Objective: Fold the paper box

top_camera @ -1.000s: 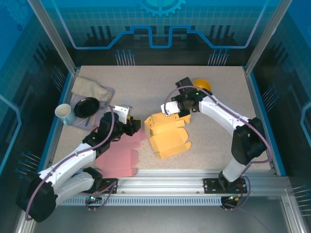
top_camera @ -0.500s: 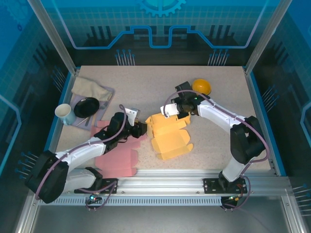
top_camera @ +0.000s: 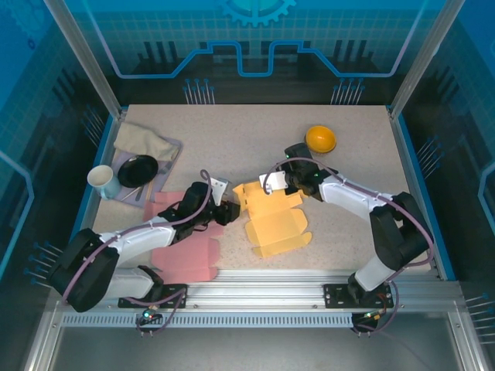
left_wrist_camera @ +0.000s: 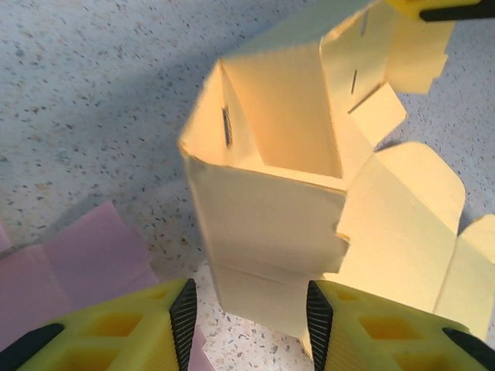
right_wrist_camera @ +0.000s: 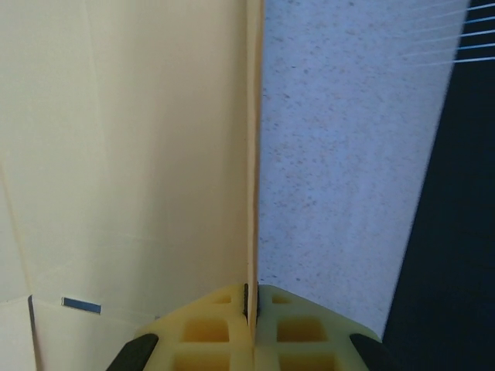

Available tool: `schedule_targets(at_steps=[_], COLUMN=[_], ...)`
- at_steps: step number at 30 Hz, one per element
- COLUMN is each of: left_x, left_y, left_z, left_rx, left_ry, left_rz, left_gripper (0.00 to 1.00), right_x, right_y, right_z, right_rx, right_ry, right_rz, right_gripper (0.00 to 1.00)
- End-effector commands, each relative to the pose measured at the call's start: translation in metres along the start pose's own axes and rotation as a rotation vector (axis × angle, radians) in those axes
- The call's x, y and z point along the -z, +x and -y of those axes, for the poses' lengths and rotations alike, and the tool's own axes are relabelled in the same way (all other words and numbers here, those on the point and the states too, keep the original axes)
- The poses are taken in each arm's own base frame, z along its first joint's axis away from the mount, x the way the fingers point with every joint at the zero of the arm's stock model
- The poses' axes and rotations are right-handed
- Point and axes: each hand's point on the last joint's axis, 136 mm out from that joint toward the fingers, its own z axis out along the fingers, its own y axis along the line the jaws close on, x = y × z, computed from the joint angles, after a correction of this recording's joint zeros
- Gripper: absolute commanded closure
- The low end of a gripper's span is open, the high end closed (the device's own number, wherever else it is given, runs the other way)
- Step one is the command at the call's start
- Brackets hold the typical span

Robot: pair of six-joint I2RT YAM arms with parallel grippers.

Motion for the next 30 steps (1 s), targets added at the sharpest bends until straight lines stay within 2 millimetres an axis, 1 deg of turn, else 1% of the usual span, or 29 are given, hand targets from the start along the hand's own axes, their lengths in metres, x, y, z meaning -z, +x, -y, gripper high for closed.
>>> schedule_targets(at_steps=[1, 2, 3, 5, 10, 16, 19, 23, 27, 30], left_x=[-0.001, -0.002, -0.002, -0.002, -0.003, -0.004, -0.004, 0.002, 0.014, 0.022], left_y=[-0.011, -0.01, -0.011, -0.012, -0.013, -0.007, -0.009, -0.017, -0.025, -0.031], left_z=[0.011, 0.011, 0.011, 0.012, 0.016, 0.025, 0.025, 0.017, 0.007, -0.009], left_rx=[-0.03, -0.031, -0.035, -0.044, -0.074, -0.094, -0.103, -0.141, -0.171, -0.158], left_ry=[0.038, 0.037, 0.037, 0.04, 0.052, 0.082, 0.072, 0.007, -0.06, -0.133], left_rz=[0.028, 0.03, 0.03, 0.032, 0.027, 0.017, 0.022, 0.041, 0.075, 0.094], left_gripper=[0.55, 0.55, 0.55, 0.55, 0.55, 0.56, 0.56, 0.56, 0.56, 0.56], right_x=[0.01, 0.01, 0.012, 0.015, 0.022, 0.035, 0.034, 0.029, 0.019, 0.012], right_y=[-0.008, -0.007, -0.008, -0.011, -0.008, -0.004, -0.007, -0.001, 0.004, 0.005], right_z=[0.015, 0.008, 0.006, 0.011, 0.024, 0.041, 0.04, 0.038, 0.026, 0.017], right_rx=[0.046, 0.068, 0.094, 0.11, 0.06, -0.019, -0.022, -0.014, 0.0, -0.005], right_ry=[0.16, 0.183, 0.21, 0.305, 0.416, 0.55, 0.554, 0.586, 0.57, 0.55], right_rz=[0.002, 0.01, 0.015, 0.02, -0.017, -0.03, -0.027, -0.071, -0.097, -0.097], right_gripper=[1.0, 1.0, 1.0, 1.0, 1.0, 1.0, 1.0, 1.0, 1.0, 1.0])
